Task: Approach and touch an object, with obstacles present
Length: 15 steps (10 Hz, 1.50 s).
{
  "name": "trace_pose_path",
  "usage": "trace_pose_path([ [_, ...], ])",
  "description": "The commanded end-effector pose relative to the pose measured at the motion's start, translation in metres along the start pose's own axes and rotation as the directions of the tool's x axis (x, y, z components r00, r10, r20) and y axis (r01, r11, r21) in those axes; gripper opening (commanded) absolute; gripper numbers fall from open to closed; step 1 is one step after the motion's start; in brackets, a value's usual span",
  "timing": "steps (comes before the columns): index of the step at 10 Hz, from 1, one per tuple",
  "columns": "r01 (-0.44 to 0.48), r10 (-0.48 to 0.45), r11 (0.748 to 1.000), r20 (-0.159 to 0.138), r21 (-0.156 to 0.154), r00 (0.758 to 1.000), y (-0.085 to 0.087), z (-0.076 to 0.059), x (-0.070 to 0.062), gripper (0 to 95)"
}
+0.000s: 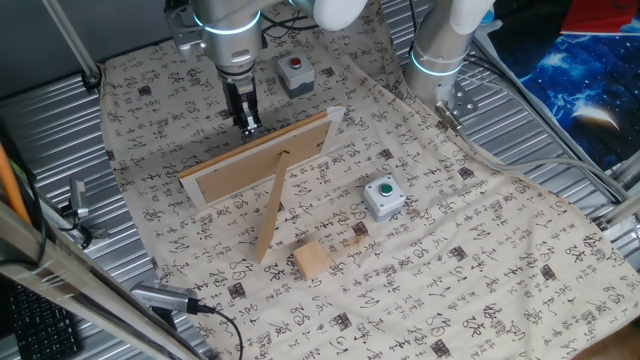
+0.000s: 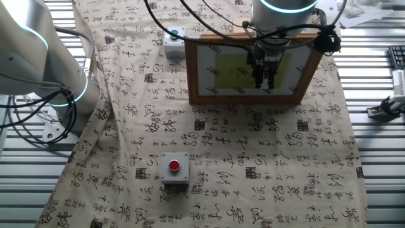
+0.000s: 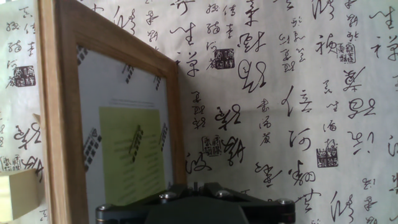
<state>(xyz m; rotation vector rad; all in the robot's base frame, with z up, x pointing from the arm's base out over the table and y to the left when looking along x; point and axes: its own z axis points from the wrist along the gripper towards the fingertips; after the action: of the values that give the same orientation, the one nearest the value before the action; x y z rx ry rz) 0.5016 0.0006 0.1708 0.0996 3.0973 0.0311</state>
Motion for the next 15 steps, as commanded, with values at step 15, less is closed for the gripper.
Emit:
trace_pose_path([
  [15,0.068,-0.068,0.998,0.005,0.009,0.998,-0.0016,0.0037,-0.0006,0.0],
])
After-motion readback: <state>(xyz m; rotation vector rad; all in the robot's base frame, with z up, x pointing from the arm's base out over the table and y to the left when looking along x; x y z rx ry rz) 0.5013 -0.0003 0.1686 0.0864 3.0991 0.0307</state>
